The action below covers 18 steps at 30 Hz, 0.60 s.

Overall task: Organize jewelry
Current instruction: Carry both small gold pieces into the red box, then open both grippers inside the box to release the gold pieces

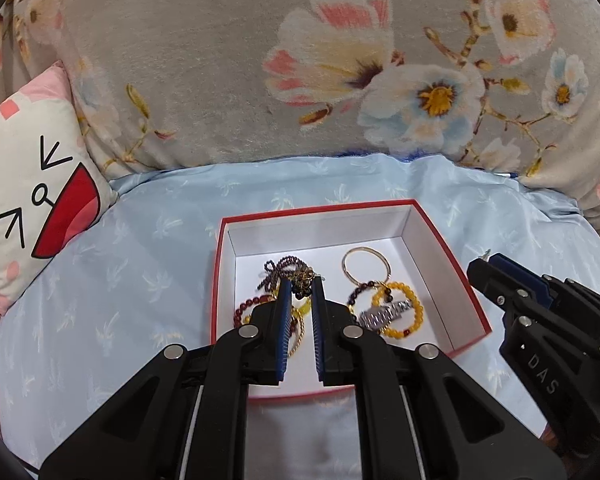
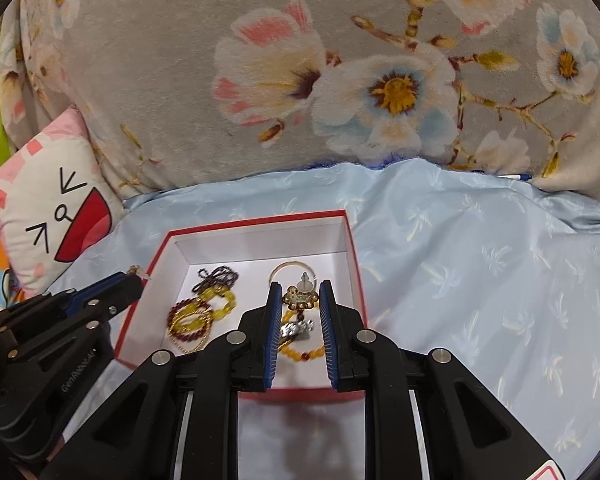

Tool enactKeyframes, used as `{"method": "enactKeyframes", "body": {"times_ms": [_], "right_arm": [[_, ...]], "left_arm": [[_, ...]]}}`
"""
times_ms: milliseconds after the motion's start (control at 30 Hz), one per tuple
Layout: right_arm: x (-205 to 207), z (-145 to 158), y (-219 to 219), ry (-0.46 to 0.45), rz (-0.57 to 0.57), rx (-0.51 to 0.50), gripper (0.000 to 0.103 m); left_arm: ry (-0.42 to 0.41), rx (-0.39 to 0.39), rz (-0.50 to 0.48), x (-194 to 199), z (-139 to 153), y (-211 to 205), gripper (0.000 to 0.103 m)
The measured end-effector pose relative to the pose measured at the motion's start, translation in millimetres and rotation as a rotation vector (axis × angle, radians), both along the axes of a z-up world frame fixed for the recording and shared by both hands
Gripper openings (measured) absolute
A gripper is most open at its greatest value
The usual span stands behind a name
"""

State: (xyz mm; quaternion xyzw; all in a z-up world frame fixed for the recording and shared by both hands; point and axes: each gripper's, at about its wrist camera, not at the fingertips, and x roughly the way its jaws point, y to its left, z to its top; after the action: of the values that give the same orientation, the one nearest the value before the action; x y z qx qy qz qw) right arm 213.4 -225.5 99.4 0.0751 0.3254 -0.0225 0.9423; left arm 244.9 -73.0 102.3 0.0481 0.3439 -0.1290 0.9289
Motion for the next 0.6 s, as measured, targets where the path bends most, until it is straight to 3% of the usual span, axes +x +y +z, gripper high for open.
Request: {"method": "enactKeyframes", "body": {"times_ms": [600], "right_arm": [[78.1,-46.7,3.9,0.09,0.024,0.019,0.018]], "left_arm": [[0.067,0.015,0.03,74.0,-38.4,-20.1,0.01]]}}
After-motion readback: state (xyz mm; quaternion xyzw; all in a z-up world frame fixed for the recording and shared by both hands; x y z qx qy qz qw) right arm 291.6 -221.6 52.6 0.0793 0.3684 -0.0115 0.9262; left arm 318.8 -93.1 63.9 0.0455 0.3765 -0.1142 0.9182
